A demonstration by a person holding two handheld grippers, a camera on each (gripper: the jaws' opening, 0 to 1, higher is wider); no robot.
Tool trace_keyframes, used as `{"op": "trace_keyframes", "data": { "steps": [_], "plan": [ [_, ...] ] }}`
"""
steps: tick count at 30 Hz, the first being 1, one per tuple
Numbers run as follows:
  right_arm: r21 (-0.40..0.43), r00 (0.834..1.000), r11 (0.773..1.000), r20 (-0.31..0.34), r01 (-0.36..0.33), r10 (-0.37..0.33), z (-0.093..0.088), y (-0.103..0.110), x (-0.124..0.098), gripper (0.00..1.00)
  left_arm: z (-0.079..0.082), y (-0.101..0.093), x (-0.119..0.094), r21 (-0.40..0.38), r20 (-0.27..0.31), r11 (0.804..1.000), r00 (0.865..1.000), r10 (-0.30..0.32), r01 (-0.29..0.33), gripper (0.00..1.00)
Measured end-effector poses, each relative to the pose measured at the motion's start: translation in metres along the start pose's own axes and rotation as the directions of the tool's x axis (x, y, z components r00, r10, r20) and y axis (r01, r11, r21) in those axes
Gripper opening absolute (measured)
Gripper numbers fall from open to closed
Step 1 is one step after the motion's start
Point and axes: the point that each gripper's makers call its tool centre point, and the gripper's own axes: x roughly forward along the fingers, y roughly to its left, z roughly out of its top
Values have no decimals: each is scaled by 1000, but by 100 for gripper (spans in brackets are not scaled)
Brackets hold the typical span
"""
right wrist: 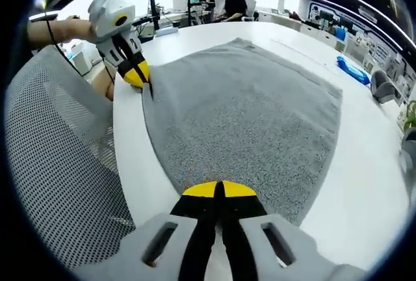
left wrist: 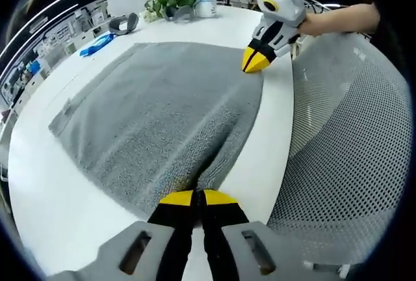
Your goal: Fold the towel on the table until its edges align and the towel forms a compact rectangular stack.
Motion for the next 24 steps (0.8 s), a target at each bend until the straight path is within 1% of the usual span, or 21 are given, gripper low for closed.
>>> {"op": "trace_keyframes", "data": {
  "steps": [1, 2, 3, 4, 6, 8, 12, 18, 21, 22, 24],
  "plan": [
    [4, 1000, 1000, 4, -12, 12, 0, 3, 0, 0, -2, 2, -1, -8, -2, 1000, 1000, 6, -6, 4],
    [-6, 999, 999, 8, -32, 32, 1, 8, 1, 0, -4, 3, -3, -12, -3, 1000, 1000, 11, -11, 4],
    [-18, 999, 999, 10, -36, 36, 1, 9, 1, 0, -7, 5, -4, -17, -4, 1000, 1000, 16, -16, 4],
    [-77, 999, 996, 13, -40, 41, 3, 12, 2, 0, -8, 6, -5, -21, -4, 1000, 1000, 19, -19, 4],
    [-123, 999, 991, 3, -47, 48, 4, 18, 4, 0, -12, 7, -8, -25, -5, 999, 1000, 27, -27, 4],
    [-141, 999, 989, 1, -49, 50, 6, 22, 6, 0, -15, 9, -10, -20, -12, 999, 999, 38, -39, 4],
    [-151, 998, 986, 4, -68, 69, 9, 28, 9, 0, -22, 13, -15, -18, -27, 998, 998, 58, -59, 4],
    [-157, 996, 984, 9, -89, 92, 11, 33, 11, 0, -29, 15, -19, -26, -21, 998, 998, 62, -63, 4],
    [-161, 995, 982, 10, -98, 101, 11, 36, 11, 0, -32, 13, -21, -7, -14, 999, 998, 54, -54, 5],
    [-163, 995, 982, 10, -98, 101, 11, 36, 11, 0, -32, 11, -22, 27, -2, 999, 999, 41, -41, 5],
    [-164, 994, 981, 11, -103, 107, 11, 37, 11, 0, -35, 10, -25, 6, 9, 999, 999, 36, -36, 5]
  ]
}}
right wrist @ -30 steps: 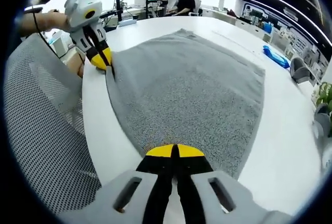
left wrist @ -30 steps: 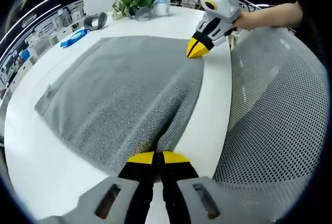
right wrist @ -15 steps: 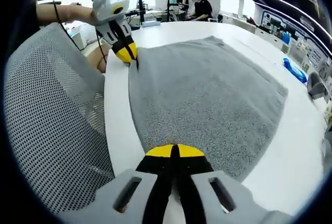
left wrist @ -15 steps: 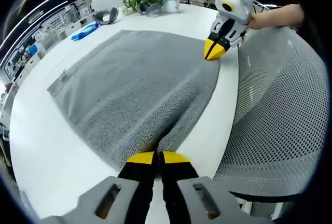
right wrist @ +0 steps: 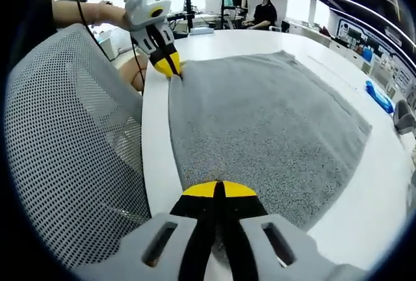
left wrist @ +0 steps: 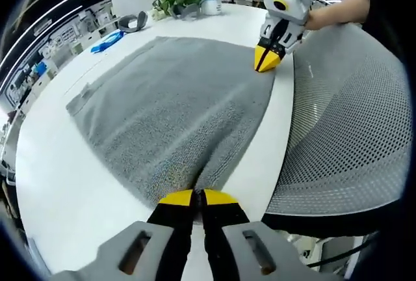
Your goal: Fold the towel on the table until its edges align and the towel forms a compact rectangular stack.
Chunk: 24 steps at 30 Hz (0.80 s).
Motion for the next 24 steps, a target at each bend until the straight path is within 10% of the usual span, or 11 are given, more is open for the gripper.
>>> {"op": "trace_keyframes", "data": {
  "steps": [8, 24],
  "plan": [
    [-120, 1000, 993, -31, -8, 4, 1, 3, 0, 0, -3, -3, -3, -52, 27, 999, 1000, -4, 6, 7],
    [-131, 991, 987, -106, -95, 82, -27, 7, -26, 23, -14, -5, -10, 90, -28, 996, 999, -23, 26, 23]
  ]
}}
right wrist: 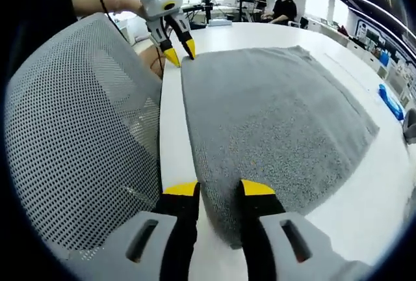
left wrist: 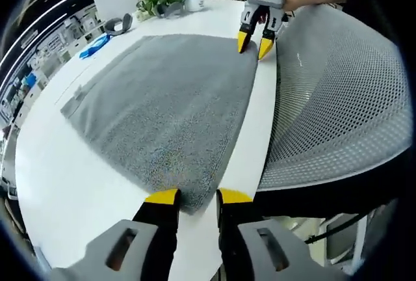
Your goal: Fold the towel on the table until its edges align and the towel forms a compact rectangular stack.
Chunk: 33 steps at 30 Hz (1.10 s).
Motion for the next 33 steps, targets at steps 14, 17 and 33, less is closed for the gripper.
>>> {"op": "trace_keyframes", "data": {
  "steps": [14, 17, 33],
  "plan": [
    [-26, 992, 997, -95, 76, -78, -23, -9, -15, 14, 2, 7, 4, -9, -16, 999, 999, 49, -49, 13],
    [-42, 988, 995, -117, 96, -100, -26, -13, -17, 10, 2, 10, 5, -4, -26, 998, 997, 68, -68, 9],
    [183, 991, 974, -56, 134, -125, -19, -26, -36, 0, 19, 16, -10, -138, 104, 972, 973, 207, -192, 3]
  ]
}}
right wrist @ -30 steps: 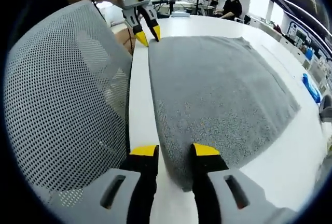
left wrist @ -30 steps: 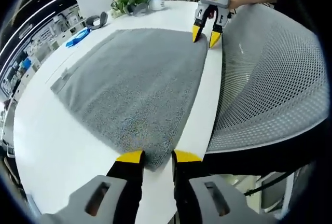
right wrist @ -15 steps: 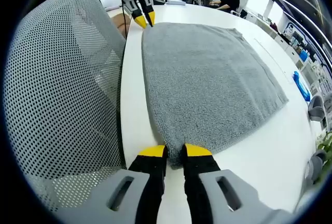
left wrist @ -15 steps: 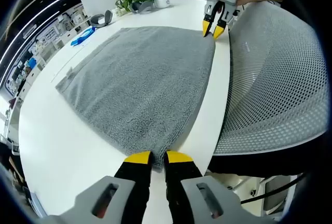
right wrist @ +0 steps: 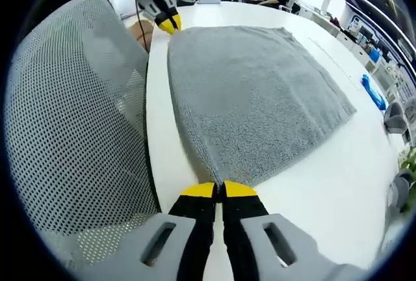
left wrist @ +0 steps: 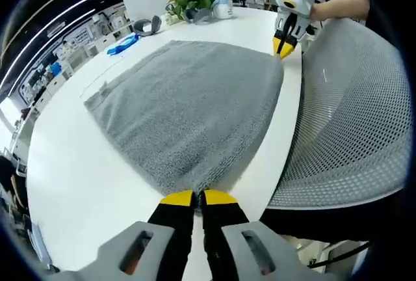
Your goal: Fold the towel on the table until its edges align and the towel forms a compact rectangular stack.
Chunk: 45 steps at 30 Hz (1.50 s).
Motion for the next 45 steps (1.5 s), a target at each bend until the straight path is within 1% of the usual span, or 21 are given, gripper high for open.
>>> {"op": "trace_keyframes", "data": {
  "steps": [2, 3, 7, 11, 13, 14, 15, 16, 19, 22, 24, 25, 27, 29, 31, 33, 35, 37, 38, 40, 45],
  "plan": [
    [70, 998, 997, 60, 22, -27, 10, -7, -8, 0, 8, 1, -5, -62, 46, 998, 999, 15, -12, 3],
    [124, 993, 992, 114, 24, -39, 20, -11, -15, 0, 15, 3, -10, -97, 88, 995, 996, 32, -24, 3],
    [202, 969, 978, 228, 50, -97, 37, -20, -36, 0, 36, 12, -23, -222, 195, 974, 977, 91, -46, 3],
    [257, 953, 965, 273, 58, -130, 40, -23, -48, 0, 51, 16, -35, -217, 226, 973, 966, 130, -80, 3],
    [318, 934, 946, 319, 57, -163, 47, -25, -56, 0, 58, 16, -41, -228, 247, 969, 957, 151, -94, 3],
    [359, 916, 931, 352, 59, -193, 52, -28, -63, 0, 65, 16, -45, -253, 278, 963, 946, 166, -95, 3],
    [375, 907, 925, 367, 60, -208, 53, -30, -67, 0, 68, 16, -48, -265, 290, 960, 941, 171, -93, 3],
    [392, 898, 918, 378, 67, -227, 54, -30, -73, 0, 70, 15, -52, -273, 296, 957, 938, 178, -96, 3],
    [408, 890, 909, 380, 82, -251, 53, -29, -82, 0, 75, 14, -58, -278, 311, 955, 930, 195, -107, 3],
    [425, 881, 901, 389, 88, -270, 53, -29, -91, 0, 85, 11, -63, -306, 341, 948, 920, 191, -84, 3],
    [448, 867, 890, 407, 83, -286, 55, -30, -97, 0, 89, 10, -66, -319, 343, 945, 920, 189, -75, 3],
    [462, 853, 883, 427, 79, -299, 58, -31, -102, 0, 91, 10, -67, -326, 346, 943, 919, 186, -68, 3],
    [486, 837, 872, 453, 59, -309, 61, -30, -109, 0, 91, 14, -68, -345, 375, 937, 908, 187, -50, 3],
    [493, 825, 868, 467, 55, -317, 59, -32, -115, 0, 99, 16, -75, -362, 398, 931, 896, 197, -44, 3],
    [496, 811, 867, 487, 49, -325, 65, -28, -122, 0, 109, 19, -84, -380, 426, 924, 878, 217, -44, 3],
    [492, 793, 870, 513, 42, -329, 74, -23, -132, 0, 119, 20, -95, -406, 462, 914, 857, 227, -24, 3],
    [493, 767, 870, 548, 27, -335, 83, -19, -143, 0, 124, 23, -104, -429, 494, 903, 836, 238, -4, 3],
    [515, 741, 857, 585, -27, -329, 91, -14, -151, 0, 127, 25, -110, -447, 506, 895, 827, 245, 8, 3],
    [538, 724, 838, 614, -90, -316, 93, -13, -158, 0, 130, 23, -115, -455, 514, 890, 823, 243, 21, 3],
    [549, 699, 827, 639, -124, -320, 94, -12, -166, 0, 135, 21, -123, -455, 525, 890, 817, 238, 33, 3],
    [561, 698, 815, 642, -147, -317, 88, -1, -172, 0, 136, 15, -135, -462, 543, 885, 808, 229, 60, 3]
  ]
}}
